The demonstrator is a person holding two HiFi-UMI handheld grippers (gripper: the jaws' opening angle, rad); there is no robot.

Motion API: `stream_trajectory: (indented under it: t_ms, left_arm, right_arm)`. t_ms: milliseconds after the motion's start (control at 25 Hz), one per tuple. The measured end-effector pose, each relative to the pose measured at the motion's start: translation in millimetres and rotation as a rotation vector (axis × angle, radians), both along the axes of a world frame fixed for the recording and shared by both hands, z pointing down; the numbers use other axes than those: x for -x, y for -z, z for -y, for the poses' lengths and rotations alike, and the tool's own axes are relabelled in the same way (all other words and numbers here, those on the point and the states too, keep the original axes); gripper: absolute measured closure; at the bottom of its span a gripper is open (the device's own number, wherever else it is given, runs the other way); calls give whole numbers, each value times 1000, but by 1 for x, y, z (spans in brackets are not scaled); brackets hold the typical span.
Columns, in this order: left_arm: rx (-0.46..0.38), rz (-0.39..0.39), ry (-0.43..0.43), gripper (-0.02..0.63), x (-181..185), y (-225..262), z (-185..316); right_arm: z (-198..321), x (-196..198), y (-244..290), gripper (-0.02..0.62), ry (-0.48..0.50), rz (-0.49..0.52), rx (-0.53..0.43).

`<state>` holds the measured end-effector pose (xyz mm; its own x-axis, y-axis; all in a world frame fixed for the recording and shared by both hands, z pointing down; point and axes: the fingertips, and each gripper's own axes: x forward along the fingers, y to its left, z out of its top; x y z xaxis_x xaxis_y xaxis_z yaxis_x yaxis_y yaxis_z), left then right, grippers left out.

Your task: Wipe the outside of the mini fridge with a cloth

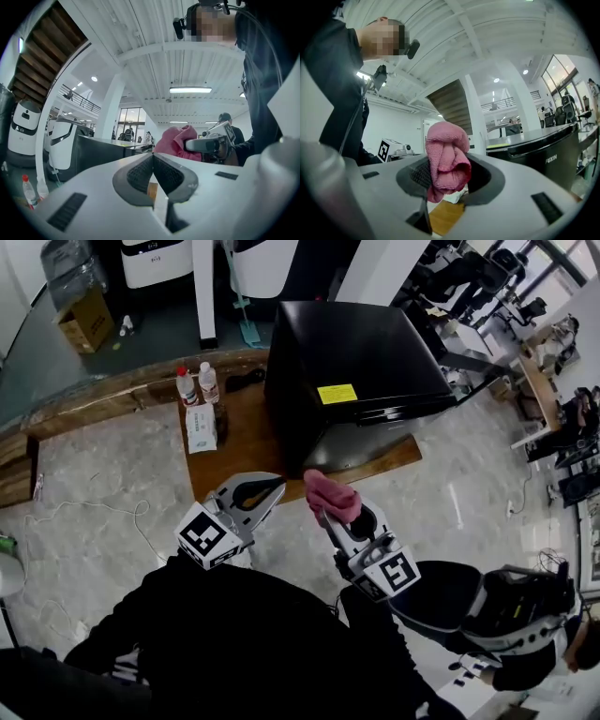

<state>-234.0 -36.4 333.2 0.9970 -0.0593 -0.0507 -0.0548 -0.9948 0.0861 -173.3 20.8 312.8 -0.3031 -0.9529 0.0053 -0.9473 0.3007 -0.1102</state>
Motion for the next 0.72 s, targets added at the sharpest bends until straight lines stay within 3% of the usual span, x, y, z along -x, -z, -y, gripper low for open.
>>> stream_trajectory:
  t_ms: [160,360,720]
  left_arm:
    - [-21,-22,0,598,-12,17,41]
    - [-39,-33,62,598,-33,36,87]
    - [-94,-32,285,598,-103,82,145]
  right_arm:
    - [43,-14,25,431,-4,-54,-35]
    - [90,-38,63,428,43,-171,-84]
    - [168,-130,118,425,187,-384,-130]
